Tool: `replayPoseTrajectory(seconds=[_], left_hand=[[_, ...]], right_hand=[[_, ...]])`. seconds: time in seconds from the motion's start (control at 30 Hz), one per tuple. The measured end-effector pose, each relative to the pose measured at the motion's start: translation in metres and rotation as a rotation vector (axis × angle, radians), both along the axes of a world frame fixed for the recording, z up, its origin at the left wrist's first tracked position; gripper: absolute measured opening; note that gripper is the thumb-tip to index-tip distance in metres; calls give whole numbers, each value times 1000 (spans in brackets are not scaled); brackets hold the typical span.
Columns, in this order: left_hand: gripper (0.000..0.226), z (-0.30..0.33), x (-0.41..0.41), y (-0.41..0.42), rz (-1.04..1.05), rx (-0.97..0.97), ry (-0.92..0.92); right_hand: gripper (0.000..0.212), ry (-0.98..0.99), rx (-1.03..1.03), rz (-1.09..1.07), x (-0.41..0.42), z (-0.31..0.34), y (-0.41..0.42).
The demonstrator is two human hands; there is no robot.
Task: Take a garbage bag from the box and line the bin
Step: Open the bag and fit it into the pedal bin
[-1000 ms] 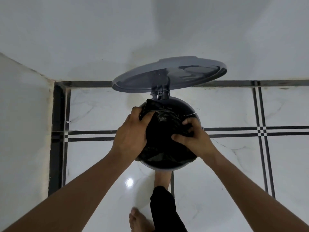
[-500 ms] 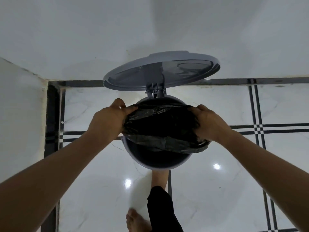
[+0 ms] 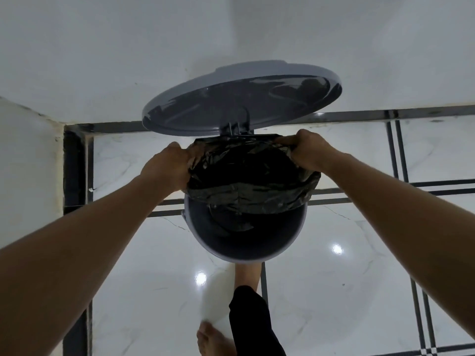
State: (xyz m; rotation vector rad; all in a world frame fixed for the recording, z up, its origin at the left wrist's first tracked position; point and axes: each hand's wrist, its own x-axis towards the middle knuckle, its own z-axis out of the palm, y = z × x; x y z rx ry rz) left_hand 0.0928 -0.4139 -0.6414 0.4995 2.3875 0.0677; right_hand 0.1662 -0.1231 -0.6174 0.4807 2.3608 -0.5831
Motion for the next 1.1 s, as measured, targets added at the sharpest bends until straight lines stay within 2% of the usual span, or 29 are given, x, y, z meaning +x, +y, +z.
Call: replayPoseTrajectory(seconds=[0.1, 0.27, 0.4, 0.47, 0.53, 0.57, 0.63, 0.7, 0.8, 0.87, 0.97, 1.1], left_hand=[[55, -10, 9, -2, 220, 121, -149], [34, -14, 24, -26, 684, 306, -67], [43, -10, 42, -30, 854, 387, -408], [33, -6, 50, -31, 997, 438, -482], [22, -3, 61, -33, 1073, 488, -428], [24, -2, 68, -34, 1040, 509, -369], [50, 1, 83, -33, 842, 503, -226], [78, -1, 98, -32, 684, 503, -86], [94, 0, 122, -27, 668, 497, 99], [91, 2, 142, -23, 675, 517, 174], [79, 7, 167, -16, 721, 577, 202], [52, 13, 189, -10, 966, 662, 279]], right_hand=[[53, -152, -157, -149, 0, -3, 2], [50, -194, -475, -679, 28, -3, 14], [43, -146, -527, -880, 59, -13, 19], [35, -77, -500, -951, 76, -19, 21], [23, 15, -434, -1023, 94, -19, 18], [19, 49, -400, -1044, 103, -19, 16], [19, 69, -373, -1058, 120, -21, 13], [32, 67, -375, -1051, 131, -19, 6], [48, 88, -398, -1067, 143, -15, -9], [54, 91, -401, -1088, 151, -13, -19], [51, 68, -391, -1149, 164, -12, -29], [39, 48, -422, -1227, 183, -13, -38]])
